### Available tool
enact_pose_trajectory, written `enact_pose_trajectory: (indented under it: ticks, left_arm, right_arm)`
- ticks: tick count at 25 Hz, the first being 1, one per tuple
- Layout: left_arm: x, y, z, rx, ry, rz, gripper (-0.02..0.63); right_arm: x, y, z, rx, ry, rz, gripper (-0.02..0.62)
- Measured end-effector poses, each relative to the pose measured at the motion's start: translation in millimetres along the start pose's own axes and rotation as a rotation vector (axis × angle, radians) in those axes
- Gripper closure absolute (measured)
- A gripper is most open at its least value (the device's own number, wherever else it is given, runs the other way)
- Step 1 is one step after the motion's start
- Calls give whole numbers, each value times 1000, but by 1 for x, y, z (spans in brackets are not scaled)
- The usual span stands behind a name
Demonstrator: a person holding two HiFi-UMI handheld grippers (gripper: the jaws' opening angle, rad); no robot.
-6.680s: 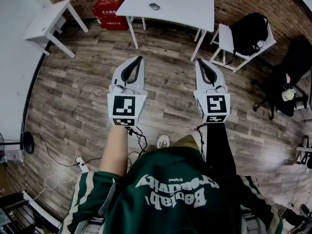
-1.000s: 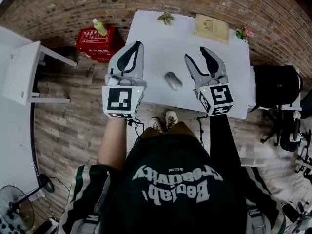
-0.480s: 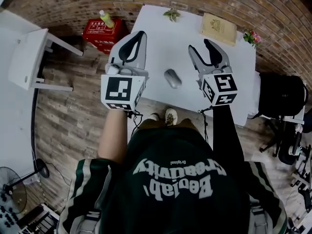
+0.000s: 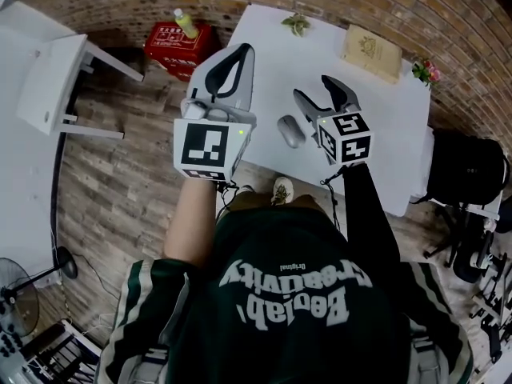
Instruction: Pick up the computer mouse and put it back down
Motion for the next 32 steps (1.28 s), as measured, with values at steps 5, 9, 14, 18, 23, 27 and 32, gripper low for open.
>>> enact_pose_trajectory:
  ticks: [5, 9, 14, 18, 23, 27, 32]
  left_arm:
    - [0, 7, -10, -1, 26, 2, 609]
    - [-1, 14, -17, -4, 40, 8, 609]
    - [-3, 17, -25, -14, 57, 2, 607]
    - [-6, 23, -29, -36, 54, 39, 607]
    - [-7, 25, -38, -30, 78, 40, 607]
    - [-8, 26, -42, -34, 85, 38, 606]
    - [-8, 29, -48, -26, 105, 43, 606]
  right_arm:
    - [31, 17, -49, 42, 148, 69, 272]
    - [48, 32, -92, 68, 271, 119, 261]
    - [57, 51, -141, 86, 421, 154, 252]
    - [60, 57, -171, 54, 519, 139, 239]
    - [63, 61, -199, 52, 619, 134, 222]
    - [66, 62, -213, 60, 670, 132, 190]
    - [68, 63, -223, -23, 719, 106, 186]
Point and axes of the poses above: the fingertips, and each gripper's own axes: x forward along the fingers, y to its left, z out of its top, the point moved 1 cm from there along -x, backward along the fingers, and after that the axes turned 3 degrees about -x, right-handed, at the moved point
